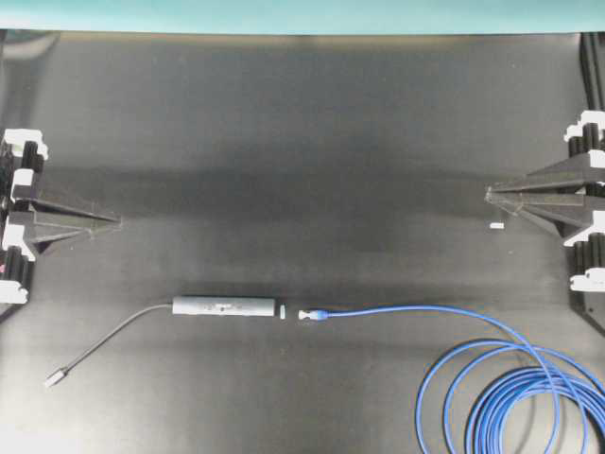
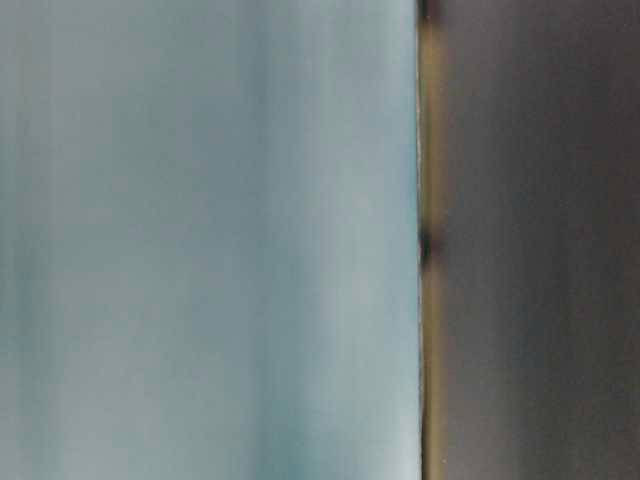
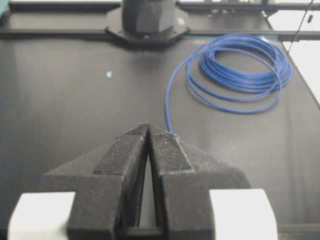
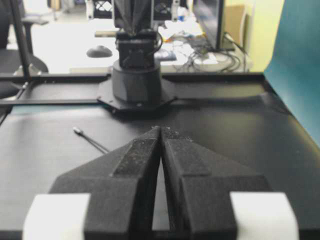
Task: Insert the LAN cable into the hub.
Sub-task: 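Move the left gripper down onto the grey hub and grasp it, then lower the right gripper onto the blue cable plug and grasp it, then push the held blue plug leftward into the hub's port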
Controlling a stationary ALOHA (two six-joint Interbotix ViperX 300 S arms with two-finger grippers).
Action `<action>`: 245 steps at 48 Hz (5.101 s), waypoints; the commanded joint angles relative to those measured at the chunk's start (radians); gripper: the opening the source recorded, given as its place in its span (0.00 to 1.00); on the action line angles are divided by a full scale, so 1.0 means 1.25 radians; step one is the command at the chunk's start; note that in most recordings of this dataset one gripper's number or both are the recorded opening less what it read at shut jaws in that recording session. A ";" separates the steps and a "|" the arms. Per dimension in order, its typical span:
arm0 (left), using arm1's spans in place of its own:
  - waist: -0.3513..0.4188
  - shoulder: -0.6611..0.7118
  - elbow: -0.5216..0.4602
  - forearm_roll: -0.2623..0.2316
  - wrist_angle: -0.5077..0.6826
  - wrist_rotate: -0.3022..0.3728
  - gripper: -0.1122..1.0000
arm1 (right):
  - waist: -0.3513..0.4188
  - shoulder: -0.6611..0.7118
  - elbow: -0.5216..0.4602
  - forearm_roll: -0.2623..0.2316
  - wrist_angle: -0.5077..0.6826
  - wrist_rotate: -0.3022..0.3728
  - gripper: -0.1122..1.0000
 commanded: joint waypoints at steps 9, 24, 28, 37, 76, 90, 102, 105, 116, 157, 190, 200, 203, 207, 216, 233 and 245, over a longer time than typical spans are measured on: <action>-0.001 0.088 -0.108 0.032 0.207 -0.025 0.10 | -0.001 0.065 -0.043 0.049 0.148 0.049 0.10; -0.065 0.214 -0.163 0.033 0.363 -0.032 0.10 | 0.010 0.243 -0.131 0.048 0.369 0.074 0.10; -0.065 0.244 -0.174 0.033 0.364 -0.036 0.10 | 0.016 0.293 -0.147 0.048 0.387 0.072 0.10; -0.070 0.301 -0.182 0.033 0.349 -0.058 0.11 | 0.027 0.364 -0.182 0.048 0.357 0.069 0.10; -0.052 0.665 0.060 0.033 -0.504 -0.156 0.82 | 0.053 0.380 -0.184 0.050 0.183 0.091 0.10; -0.058 0.879 0.012 0.032 -0.677 -0.175 0.81 | 0.056 0.382 -0.184 0.050 0.187 0.136 0.10; -0.086 0.961 -0.022 0.033 -0.708 -0.178 0.80 | 0.067 0.382 -0.184 0.052 0.196 0.140 0.10; -0.086 0.976 -0.023 0.032 -0.720 -0.178 0.78 | 0.070 0.383 -0.184 0.052 0.198 0.145 0.10; -0.082 1.023 -0.026 0.033 -0.736 -0.178 0.73 | 0.072 0.383 -0.184 0.052 0.200 0.178 0.10; -0.070 0.836 -0.092 0.032 -0.417 -0.141 0.36 | 0.102 0.517 -0.188 0.047 0.196 0.169 0.14; -0.093 0.649 -0.146 0.032 -0.140 -0.146 0.35 | 0.131 0.900 -0.313 0.022 0.058 0.133 0.70; -0.094 0.649 -0.147 0.033 -0.139 -0.145 0.36 | 0.131 0.936 -0.323 0.022 0.032 0.117 0.69; -0.094 0.648 -0.147 0.033 -0.137 -0.146 0.35 | 0.131 0.950 -0.331 0.022 0.029 0.112 0.69; -0.094 0.648 -0.148 0.033 -0.134 -0.146 0.36 | 0.131 0.967 -0.345 0.022 0.028 0.106 0.68; -0.094 0.648 -0.148 0.033 -0.130 -0.146 0.36 | 0.134 0.978 -0.349 0.022 0.027 0.096 0.48; -0.094 0.647 -0.157 0.033 -0.066 -0.141 0.36 | 0.136 0.941 -0.328 0.079 0.009 0.145 0.22; -0.094 0.645 -0.182 0.033 -0.028 -0.135 0.35 | 0.135 0.885 -0.346 0.086 -0.038 0.167 0.22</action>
